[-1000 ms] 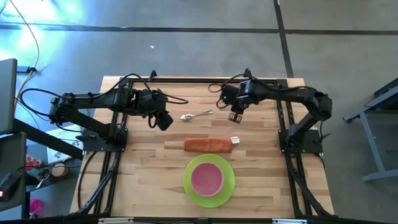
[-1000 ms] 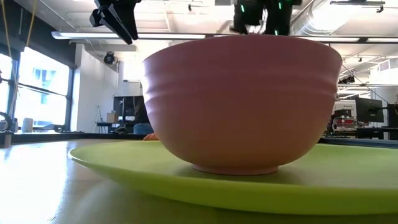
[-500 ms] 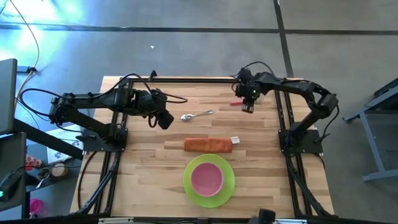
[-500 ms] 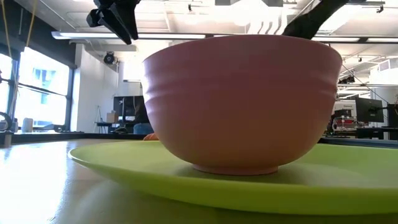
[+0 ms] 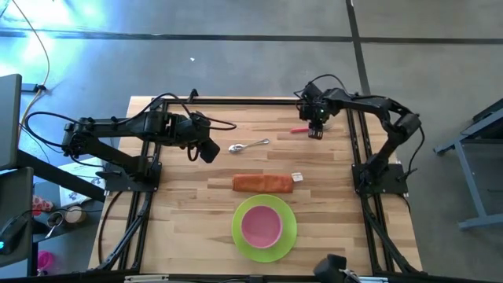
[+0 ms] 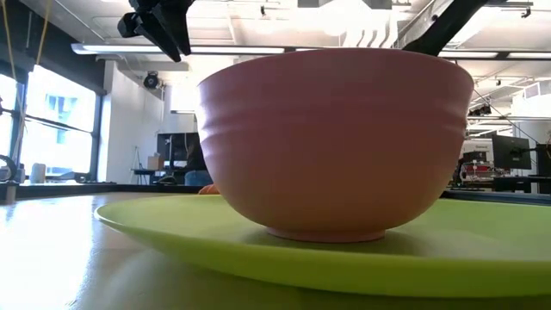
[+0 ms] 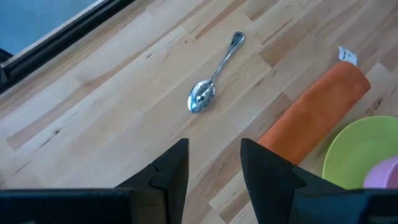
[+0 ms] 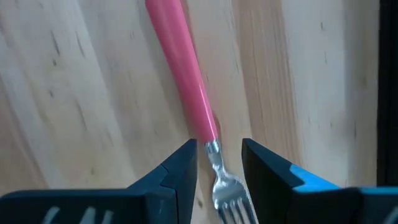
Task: Set table place
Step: Put the pink fork to the left of the green plate
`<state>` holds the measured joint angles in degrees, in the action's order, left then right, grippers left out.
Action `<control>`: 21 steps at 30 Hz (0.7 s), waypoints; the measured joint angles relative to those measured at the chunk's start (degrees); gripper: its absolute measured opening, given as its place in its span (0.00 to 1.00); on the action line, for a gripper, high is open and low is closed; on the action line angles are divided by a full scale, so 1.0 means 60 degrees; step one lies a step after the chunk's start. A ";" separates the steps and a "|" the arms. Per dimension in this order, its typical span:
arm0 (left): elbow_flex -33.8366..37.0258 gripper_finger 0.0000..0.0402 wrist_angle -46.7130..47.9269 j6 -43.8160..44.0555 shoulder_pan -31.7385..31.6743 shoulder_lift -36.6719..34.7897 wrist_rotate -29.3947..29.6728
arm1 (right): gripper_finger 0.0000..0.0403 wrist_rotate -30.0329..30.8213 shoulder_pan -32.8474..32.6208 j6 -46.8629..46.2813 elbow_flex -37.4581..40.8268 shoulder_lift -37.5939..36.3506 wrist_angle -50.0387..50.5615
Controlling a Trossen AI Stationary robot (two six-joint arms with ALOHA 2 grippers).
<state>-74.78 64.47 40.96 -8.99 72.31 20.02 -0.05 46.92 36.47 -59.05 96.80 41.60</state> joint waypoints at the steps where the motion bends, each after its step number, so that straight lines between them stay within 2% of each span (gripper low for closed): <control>1: 0.0000 0.34 0.0000 0.0007 0.0000 0.0000 -0.0001 | 0.29 0.0000 0.0000 0.0057 0.0000 0.0089 -0.0080; 16: 0.0000 0.34 0.0068 0.0218 0.0000 0.0000 -0.0012 | 0.28 -0.0121 0.0000 0.0546 -0.0058 0.1437 -0.0003; 18: 0.0000 0.34 0.0083 0.0223 0.0000 0.0000 -0.0012 | 0.23 -0.0146 0.0003 0.0395 -0.0058 0.1485 0.0027; 21: 0.0000 0.34 0.0080 0.0223 0.0000 0.0000 -0.0012 | 0.07 -0.0162 0.0000 0.0203 -0.0085 0.1492 0.0049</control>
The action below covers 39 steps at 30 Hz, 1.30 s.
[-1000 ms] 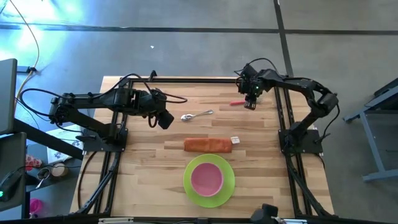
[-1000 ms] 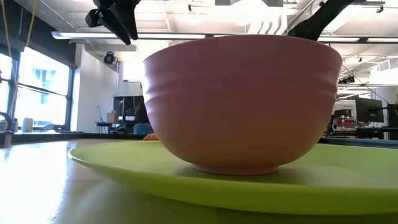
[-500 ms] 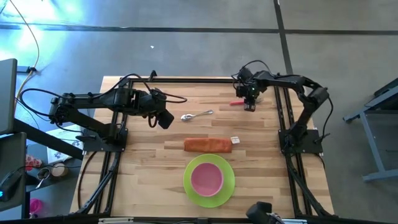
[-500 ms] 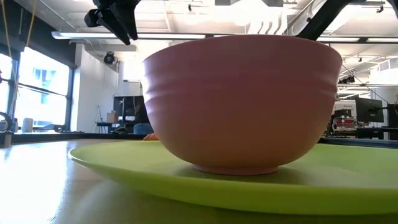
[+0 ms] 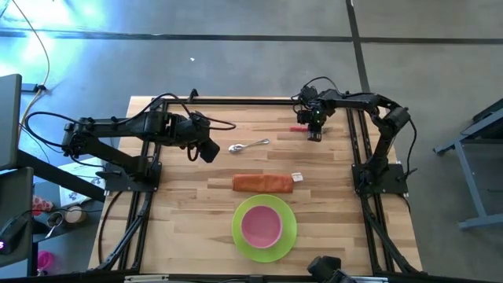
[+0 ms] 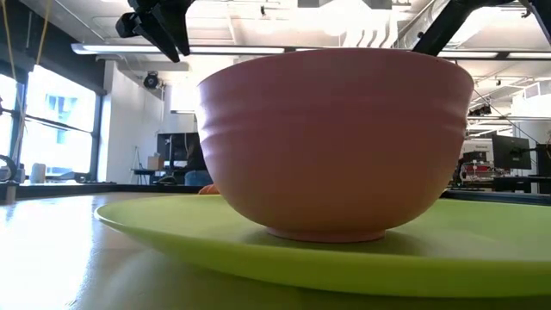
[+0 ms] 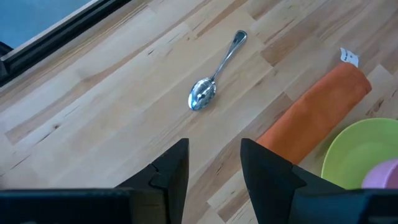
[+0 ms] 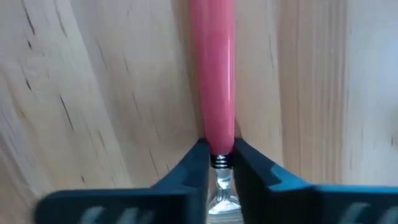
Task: Set table place
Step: Put the pink fork to the left of the green plate
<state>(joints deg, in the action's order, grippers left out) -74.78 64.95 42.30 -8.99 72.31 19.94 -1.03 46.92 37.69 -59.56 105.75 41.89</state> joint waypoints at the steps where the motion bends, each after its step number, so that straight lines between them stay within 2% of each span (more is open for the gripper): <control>1: 0.0000 0.34 0.0000 0.0000 0.0000 0.0000 0.0000 | 0.04 -0.0034 0.0002 -0.0073 -0.0024 0.0008 0.0037; 7: 0.0000 0.34 -0.0055 0.0000 0.0000 0.0000 0.0000 | 0.02 0.0034 -0.0243 -0.1162 -0.0385 -0.0350 0.0444; 12: 0.0000 0.34 -0.0865 -0.0622 -0.0011 0.0000 -0.0356 | 0.01 0.0266 -0.1123 -0.1688 -0.1106 -0.1841 0.1293; 19: -0.0007 0.34 -0.4220 -0.2944 -0.0534 0.0108 -0.2115 | 0.01 0.1005 -0.3623 -0.3377 -0.2056 -0.3689 0.2384; 23: -0.0007 0.34 -0.5012 -0.3514 -0.1132 0.0428 -0.2594 | 0.01 0.1553 -0.5301 -0.4715 -0.2646 -0.4167 0.2465; 27: -0.0007 0.34 -0.5558 -0.3791 -0.1758 0.1062 -0.4381 | 0.01 0.1889 -0.6754 -0.5602 -0.3168 -0.4091 0.2552; 31: -0.0007 0.34 -0.6204 -0.4000 -0.2096 0.1827 -0.6174 | 0.01 0.2432 -0.7730 -0.6197 -0.3640 -0.3800 0.2594; 39: -0.0007 0.34 -0.6873 -0.4526 -0.2057 0.2643 -0.7911 | 0.01 0.2599 -0.8406 -0.6721 -0.3820 -0.3225 0.2866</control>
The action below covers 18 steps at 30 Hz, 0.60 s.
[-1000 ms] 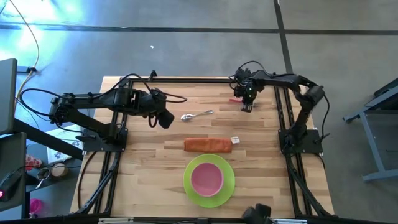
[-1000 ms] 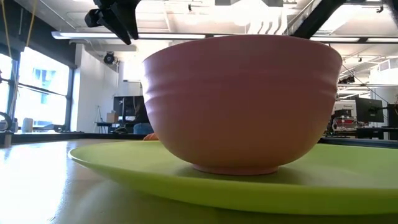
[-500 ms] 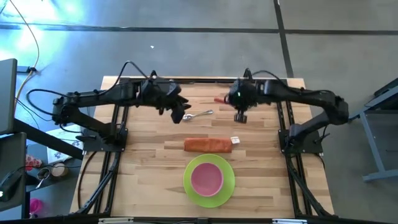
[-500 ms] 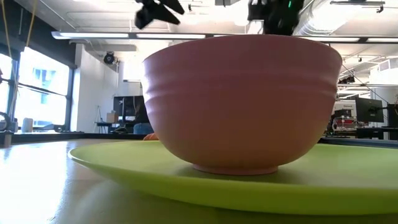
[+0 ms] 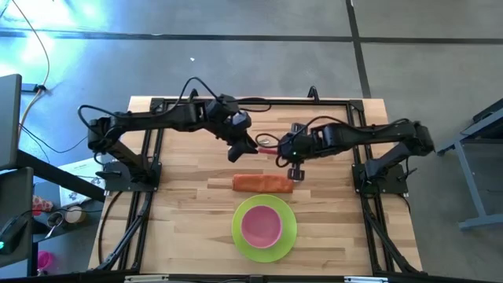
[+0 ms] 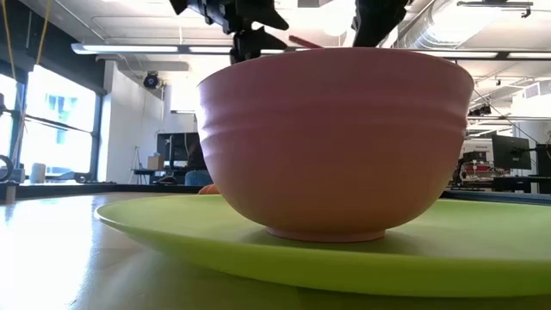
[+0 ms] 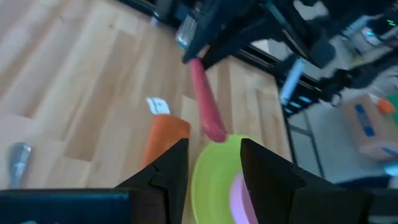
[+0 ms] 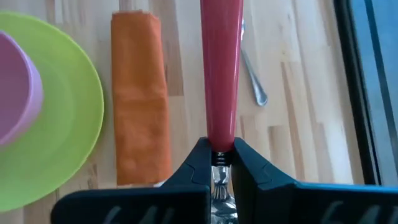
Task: Set table place
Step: Put the pink fork to the left of the green plate
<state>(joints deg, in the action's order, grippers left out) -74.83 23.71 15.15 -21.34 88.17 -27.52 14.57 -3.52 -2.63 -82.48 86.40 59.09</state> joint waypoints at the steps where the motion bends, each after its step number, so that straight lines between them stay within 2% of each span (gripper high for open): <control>1: 0.0004 0.34 0.0032 -0.0010 -0.0007 0.0011 -0.0090 | 0.01 0.0000 -0.0024 -0.0006 0.0000 0.0043 0.0010; 10: 0.0003 0.34 -0.0202 -0.0235 -0.0005 0.0069 -0.0109 | 0.00 -0.0049 -0.0071 0.0012 0.0000 0.0469 -0.0417; 18: 0.0000 0.34 -0.0208 -0.0155 0.0061 0.0635 -0.0780 | 0.00 -0.0189 -0.0067 0.0226 -0.0047 0.0497 -0.1220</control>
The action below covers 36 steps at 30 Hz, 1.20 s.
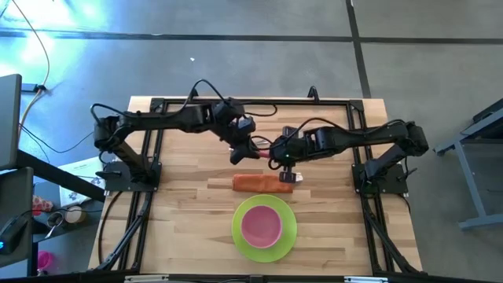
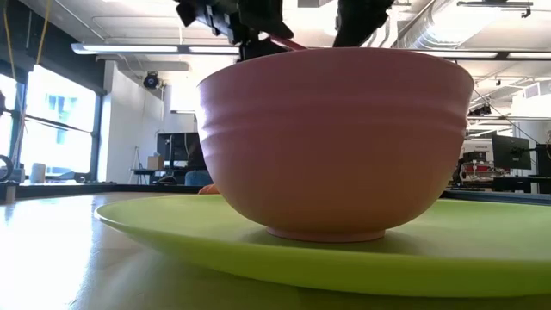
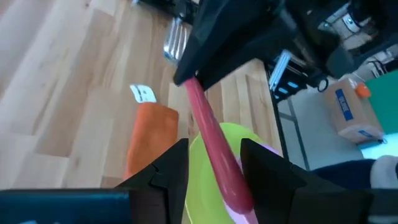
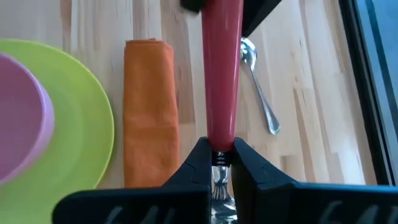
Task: Set table place
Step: Put the pink fork to the left of the green plate
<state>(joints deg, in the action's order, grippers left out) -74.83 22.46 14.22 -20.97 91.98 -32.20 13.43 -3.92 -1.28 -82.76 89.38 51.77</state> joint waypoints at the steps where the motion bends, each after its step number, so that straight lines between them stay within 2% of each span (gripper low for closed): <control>1: 0.0000 0.34 0.0001 0.0000 0.0000 0.0056 -0.0128 | 0.00 0.0000 0.0000 0.0000 -0.0014 0.0000 -0.0063; 6: 0.0000 0.34 -0.0003 0.0095 0.0011 0.0317 -0.0719 | 0.00 -0.0012 0.0000 -0.0002 -0.0018 -0.0004 -0.0047; 15: -0.0172 0.34 -0.1077 0.0472 -0.0004 0.0287 -0.0666 | 0.00 0.0007 0.0003 -0.0300 -0.0015 -0.0011 0.0131; 27: -0.0528 0.34 -0.0021 -0.0009 0.0005 0.0288 -0.0336 | 0.00 0.0014 -0.0102 -0.0313 0.0004 -0.0004 0.0304; 36: -0.0528 0.34 0.2412 -0.0800 -0.0004 0.0299 -0.0136 | 0.00 -0.0309 -0.0194 0.0293 0.0004 -0.0004 0.1699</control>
<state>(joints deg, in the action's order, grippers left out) -78.00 36.93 9.41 -20.99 93.78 -33.02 11.58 -5.08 0.48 -82.74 89.36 61.96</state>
